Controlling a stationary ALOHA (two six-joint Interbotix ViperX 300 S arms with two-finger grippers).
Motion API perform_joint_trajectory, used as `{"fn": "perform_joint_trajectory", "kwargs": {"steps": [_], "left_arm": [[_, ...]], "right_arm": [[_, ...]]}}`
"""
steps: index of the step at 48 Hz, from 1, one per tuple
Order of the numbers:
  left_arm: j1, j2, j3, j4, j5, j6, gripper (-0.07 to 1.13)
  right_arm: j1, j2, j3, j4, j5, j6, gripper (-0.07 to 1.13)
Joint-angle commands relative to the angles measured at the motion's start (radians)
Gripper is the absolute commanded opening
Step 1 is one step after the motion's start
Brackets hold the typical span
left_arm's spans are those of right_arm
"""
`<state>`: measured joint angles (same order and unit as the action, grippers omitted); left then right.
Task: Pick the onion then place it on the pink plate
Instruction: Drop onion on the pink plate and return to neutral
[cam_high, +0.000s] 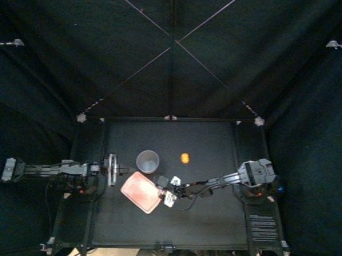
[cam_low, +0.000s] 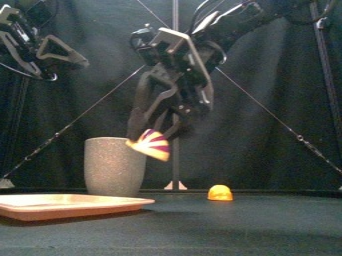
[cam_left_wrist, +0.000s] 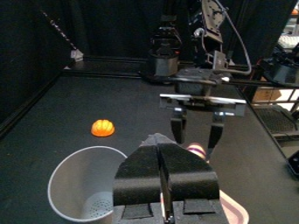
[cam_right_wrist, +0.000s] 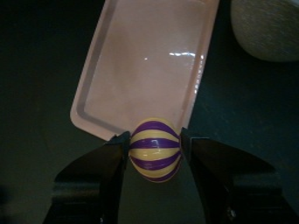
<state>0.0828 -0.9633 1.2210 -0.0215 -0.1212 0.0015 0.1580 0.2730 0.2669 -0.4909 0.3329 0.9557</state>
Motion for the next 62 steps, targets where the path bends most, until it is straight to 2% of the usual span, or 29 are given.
{"fn": "perform_joint_trajectory", "kwargs": {"steps": [1,14,21,33,47,62], "left_arm": [[0.003,0.002,-0.008,0.003,-0.005,0.003,0.1],[0.011,0.0,0.008,0.003,-0.005,0.003,0.1],[0.018,0.0,0.014,0.003,-0.005,0.003,0.1],[0.02,0.0,0.014,0.0,-0.005,0.003,0.1],[0.02,0.0,0.015,0.0,-0.005,0.002,0.1],[0.025,0.0,0.018,0.002,-0.005,0.003,0.1]], "right_arm": [[-0.011,0.025,-0.091,-0.025,-0.005,0.0,0.83],[-0.038,0.101,-0.209,-0.074,-0.005,-0.002,0.96],[-0.041,0.126,-0.25,-0.094,0.005,-0.002,0.97],[-0.04,0.077,-0.221,-0.147,0.095,-0.002,0.97],[-0.035,-0.075,-0.072,-0.16,0.14,0.023,0.97],[-0.038,-0.282,0.198,-0.213,-0.074,0.035,0.97]]}}
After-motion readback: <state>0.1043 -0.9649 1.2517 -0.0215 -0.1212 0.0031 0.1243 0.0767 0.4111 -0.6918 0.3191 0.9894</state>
